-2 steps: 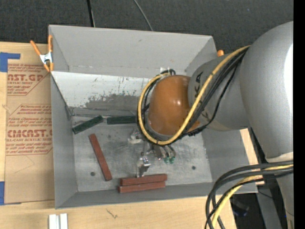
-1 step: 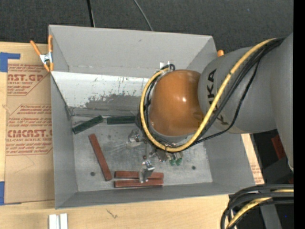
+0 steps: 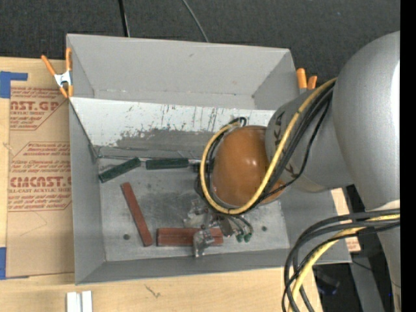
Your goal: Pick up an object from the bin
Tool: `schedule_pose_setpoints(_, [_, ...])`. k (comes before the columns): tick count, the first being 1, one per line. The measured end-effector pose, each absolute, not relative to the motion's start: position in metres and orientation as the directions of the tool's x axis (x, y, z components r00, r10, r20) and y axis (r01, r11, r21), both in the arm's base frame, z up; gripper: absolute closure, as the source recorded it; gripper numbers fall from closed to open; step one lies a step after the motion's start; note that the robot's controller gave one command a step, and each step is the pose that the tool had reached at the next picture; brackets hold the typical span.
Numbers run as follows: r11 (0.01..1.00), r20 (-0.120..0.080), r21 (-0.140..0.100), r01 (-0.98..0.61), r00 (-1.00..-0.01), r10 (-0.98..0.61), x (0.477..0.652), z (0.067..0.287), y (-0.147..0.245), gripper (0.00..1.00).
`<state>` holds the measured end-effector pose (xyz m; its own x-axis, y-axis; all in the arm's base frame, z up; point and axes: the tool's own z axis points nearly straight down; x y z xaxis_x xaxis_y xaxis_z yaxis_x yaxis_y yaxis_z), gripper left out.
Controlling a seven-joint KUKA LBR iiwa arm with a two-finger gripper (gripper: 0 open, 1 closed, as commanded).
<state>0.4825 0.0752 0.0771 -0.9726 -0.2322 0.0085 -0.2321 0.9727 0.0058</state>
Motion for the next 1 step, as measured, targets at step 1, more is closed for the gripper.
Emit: schedule_pose_setpoints(1, [0.973,0.008,0.006,-0.232,-0.973,-0.232,0.4826,0.0770,0.0752,1.00])
